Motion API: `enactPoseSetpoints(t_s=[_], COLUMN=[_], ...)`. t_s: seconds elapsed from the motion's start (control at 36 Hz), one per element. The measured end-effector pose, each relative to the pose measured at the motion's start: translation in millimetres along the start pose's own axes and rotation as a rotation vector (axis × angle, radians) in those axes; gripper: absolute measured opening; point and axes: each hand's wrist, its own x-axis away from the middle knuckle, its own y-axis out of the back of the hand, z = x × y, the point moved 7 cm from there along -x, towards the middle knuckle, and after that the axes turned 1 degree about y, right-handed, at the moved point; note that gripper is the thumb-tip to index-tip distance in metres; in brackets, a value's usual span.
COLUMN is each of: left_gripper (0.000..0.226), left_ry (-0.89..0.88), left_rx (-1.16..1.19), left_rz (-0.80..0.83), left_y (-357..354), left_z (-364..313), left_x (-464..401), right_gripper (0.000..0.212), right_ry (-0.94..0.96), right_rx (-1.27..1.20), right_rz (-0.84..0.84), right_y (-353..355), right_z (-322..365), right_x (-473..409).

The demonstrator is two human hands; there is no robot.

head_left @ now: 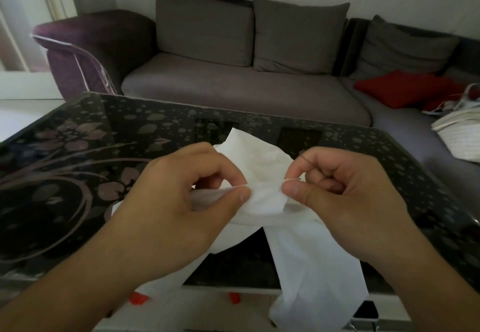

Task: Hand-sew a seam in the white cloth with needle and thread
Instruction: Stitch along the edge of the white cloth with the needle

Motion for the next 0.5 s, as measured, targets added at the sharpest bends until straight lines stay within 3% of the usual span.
enactPoseSetpoints(t_s=[0.14, 0.31, 0.42, 0.5], left_gripper=[0.005, 0.009, 0.009, 0.013], left_ry=[-0.087, -0.117, -0.1, -0.046], left_rx=[-0.12, -0.156, -0.136, -0.119], left_rz=[-0.015, -0.03, 0.017, 0.05], left_y=[-3.1, -4.6, -10.8, -15.2], left_z=[0.6, 2.6, 5.8, 10.3], left_x=[3.3, 4.8, 3.9, 3.2], right_gripper=[0.014, 0.022, 0.002, 0.007], right_ry=[0.038, 0.099, 0.046, 0.014], right_rx=[0.102, -0.04, -0.048, -0.06], right_rz=[0.0, 0.118, 0.114, 0.083], right_y=[-6.0, -19.0, -29.0, -26.2], right_z=[-0.3, 10.3, 4.7, -1.0], right_x=[-0.3, -1.6, -3.6, -2.6])
